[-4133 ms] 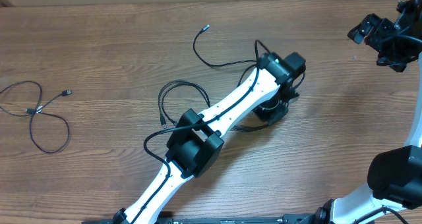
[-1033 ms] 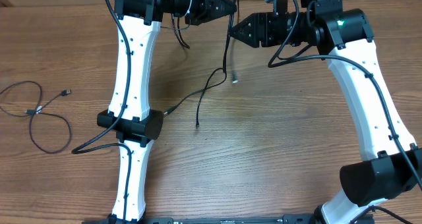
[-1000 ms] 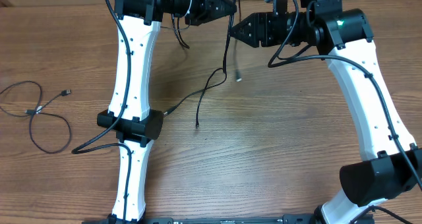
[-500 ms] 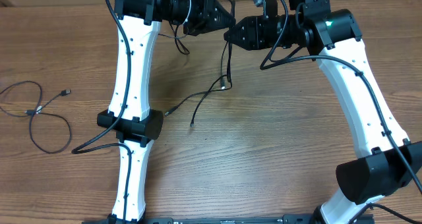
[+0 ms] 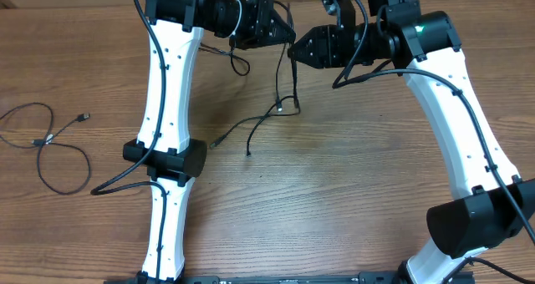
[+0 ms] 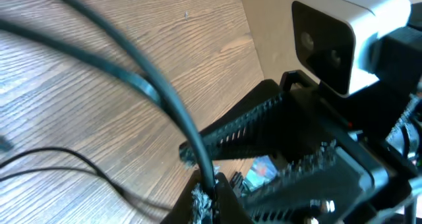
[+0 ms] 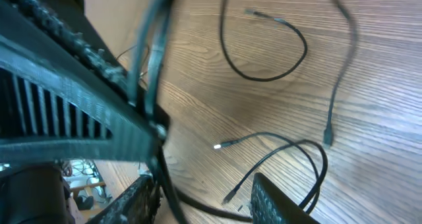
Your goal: Untangle cables
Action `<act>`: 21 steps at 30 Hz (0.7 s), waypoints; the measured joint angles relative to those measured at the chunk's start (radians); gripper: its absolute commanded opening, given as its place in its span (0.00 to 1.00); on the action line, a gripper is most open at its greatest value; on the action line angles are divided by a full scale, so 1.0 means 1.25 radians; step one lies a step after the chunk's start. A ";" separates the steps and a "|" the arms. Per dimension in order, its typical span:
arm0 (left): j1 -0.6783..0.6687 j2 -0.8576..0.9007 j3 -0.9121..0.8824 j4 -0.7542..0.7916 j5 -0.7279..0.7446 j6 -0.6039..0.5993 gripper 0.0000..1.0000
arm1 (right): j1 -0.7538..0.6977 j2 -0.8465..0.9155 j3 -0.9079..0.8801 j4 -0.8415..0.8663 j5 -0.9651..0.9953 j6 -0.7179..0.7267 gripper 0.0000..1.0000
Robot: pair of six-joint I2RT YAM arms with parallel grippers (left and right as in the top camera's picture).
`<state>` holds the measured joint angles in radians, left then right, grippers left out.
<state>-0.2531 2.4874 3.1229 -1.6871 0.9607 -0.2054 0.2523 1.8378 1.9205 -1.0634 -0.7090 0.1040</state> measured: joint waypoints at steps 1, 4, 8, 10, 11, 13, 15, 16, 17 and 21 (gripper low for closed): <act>0.001 0.000 0.000 0.000 0.000 0.000 0.04 | -0.004 0.000 0.000 -0.002 0.002 0.000 0.43; 0.005 0.000 0.000 0.000 -0.003 0.001 0.04 | -0.013 0.000 0.000 -0.013 0.027 0.000 0.43; 0.005 0.000 0.000 0.000 -0.002 0.003 0.04 | -0.014 0.000 0.000 -0.018 0.053 0.000 0.43; 0.005 0.000 0.000 0.000 -0.002 0.003 0.04 | -0.014 0.000 0.000 -0.018 0.058 0.000 0.44; 0.005 0.000 0.000 0.000 -0.002 0.003 0.05 | -0.014 0.000 0.000 -0.018 0.060 0.000 0.44; 0.005 0.000 0.000 0.000 0.000 0.003 0.04 | -0.014 0.000 0.000 -0.018 0.063 0.000 0.46; 0.005 0.000 0.000 0.000 0.003 0.003 0.04 | -0.013 0.000 0.000 -0.018 0.065 0.000 0.49; 0.005 0.000 0.000 0.000 0.004 0.003 0.04 | -0.013 0.000 0.000 -0.019 0.065 -0.001 0.56; 0.005 0.000 0.000 0.000 0.004 0.003 0.04 | -0.013 0.000 0.000 -0.019 0.064 -0.001 0.61; 0.005 0.000 0.000 -0.001 -0.012 0.003 0.04 | -0.013 0.000 0.000 -0.024 0.055 -0.008 0.70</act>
<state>-0.2470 2.4874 3.1229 -1.6878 0.9455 -0.2020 0.2363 1.8378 1.9205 -1.0935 -0.6399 0.0944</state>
